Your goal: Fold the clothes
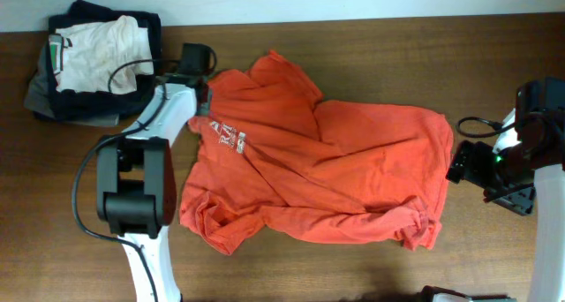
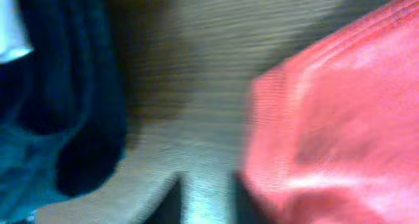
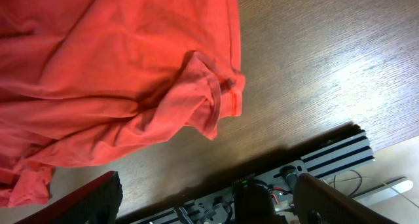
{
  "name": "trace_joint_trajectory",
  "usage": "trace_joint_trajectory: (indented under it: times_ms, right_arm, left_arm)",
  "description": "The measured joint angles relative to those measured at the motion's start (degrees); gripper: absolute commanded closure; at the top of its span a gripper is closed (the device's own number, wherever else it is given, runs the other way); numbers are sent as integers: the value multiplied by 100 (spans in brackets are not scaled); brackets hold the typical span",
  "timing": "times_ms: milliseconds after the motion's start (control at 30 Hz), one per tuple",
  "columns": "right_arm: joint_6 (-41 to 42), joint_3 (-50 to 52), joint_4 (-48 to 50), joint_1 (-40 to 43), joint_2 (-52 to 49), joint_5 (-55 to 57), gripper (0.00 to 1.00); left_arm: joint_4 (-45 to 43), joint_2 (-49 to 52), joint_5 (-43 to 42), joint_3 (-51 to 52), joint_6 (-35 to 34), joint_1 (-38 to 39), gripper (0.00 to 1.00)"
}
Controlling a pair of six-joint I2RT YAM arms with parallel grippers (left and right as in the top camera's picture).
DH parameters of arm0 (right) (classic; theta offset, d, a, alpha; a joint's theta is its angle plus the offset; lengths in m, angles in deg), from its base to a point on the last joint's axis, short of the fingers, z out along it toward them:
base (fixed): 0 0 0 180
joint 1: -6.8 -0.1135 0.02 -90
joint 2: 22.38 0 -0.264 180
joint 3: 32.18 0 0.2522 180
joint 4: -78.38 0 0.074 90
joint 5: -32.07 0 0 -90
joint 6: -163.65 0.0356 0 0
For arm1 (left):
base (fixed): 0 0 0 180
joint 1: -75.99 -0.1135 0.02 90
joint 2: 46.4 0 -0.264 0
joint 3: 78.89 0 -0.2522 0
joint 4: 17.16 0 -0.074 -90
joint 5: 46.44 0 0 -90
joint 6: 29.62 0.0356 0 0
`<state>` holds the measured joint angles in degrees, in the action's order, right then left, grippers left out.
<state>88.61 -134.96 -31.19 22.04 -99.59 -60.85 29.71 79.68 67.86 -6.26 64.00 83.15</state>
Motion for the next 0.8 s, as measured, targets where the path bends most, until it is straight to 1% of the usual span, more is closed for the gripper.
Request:
trace_joint_trajectory:
  times_ms: [33,67,100,133,167,233,267,300,367,400,433,467,500,533,567,600,633,700,800]
  right_arm:
    - [0,0,0,0,0,0,13]
    - [4,0,4,0,0,0,13]
    - [2,0,7,0,0,0,13]
    - [0,0,2,0,0,0,12]
    - [2,0,11,0,0,0,13]
    - [2,0,15,0,0,0,12]
    - [0,-2,13,0,0,-2,12]
    - [4,-2,4,0,0,-4,12]
    - [4,0,-17,0,0,-17,13]
    - [4,7,-24,0,0,-44,13]
    - [4,11,-24,0,0,-72,13]
    - [-2,37,-17,0,0,-109,12]
    - [4,87,-15,0,0,-114,13]
    - [2,142,-13,0,0,-133,13]
    - [2,184,-15,0,0,-155,13]
    - [0,214,-11,0,0,-170,13]
    - [4,282,15,0,0,-175,12]
    - [2,358,70,0,0,-177,12]
    - [2,398,173,0,0,-179,12]
  left_arm:
    - [170,0,4,-103,0,-76,65]
    - [319,-4,22,-260,-2,-162,61]
    - [529,-17,26,-393,-20,-186,37]
    - [798,-116,24,-566,-87,-170,31]
    - [1121,-238,-13,-697,-157,-142,27]
    - [1805,-758,-479,-800,-315,-68,22]
    - [2212,-1139,-946,-852,-350,-33,21]
    - [2433,-1357,-1209,-883,-389,-11,21]
    - [2833,-1582,-1381,-918,-542,-11,21]
    - [3270,-1663,-1386,-918,-678,-31,16]
    - [3427,-1749,-1384,-918,-789,-83,16]
    - [3591,-1832,-1386,-918,-861,-162,21]
    - [3829,-1961,-1412,-918,-938,-315,30]
    - [4009,-2044,-1526,-918,-1001,-470,43]
    - [4026,-2107,-1703,-855,-1051,-673,44]
    - [3825,-2135,-1888,-680,-1086,-802,43]
    - [3674,-2138,-2138,-387,-1095,-850,36]
    - [3311,-2157,-2706,254,-949,-826,30]
    - [2632,-2140,-3150,1274,-824,-710,29]
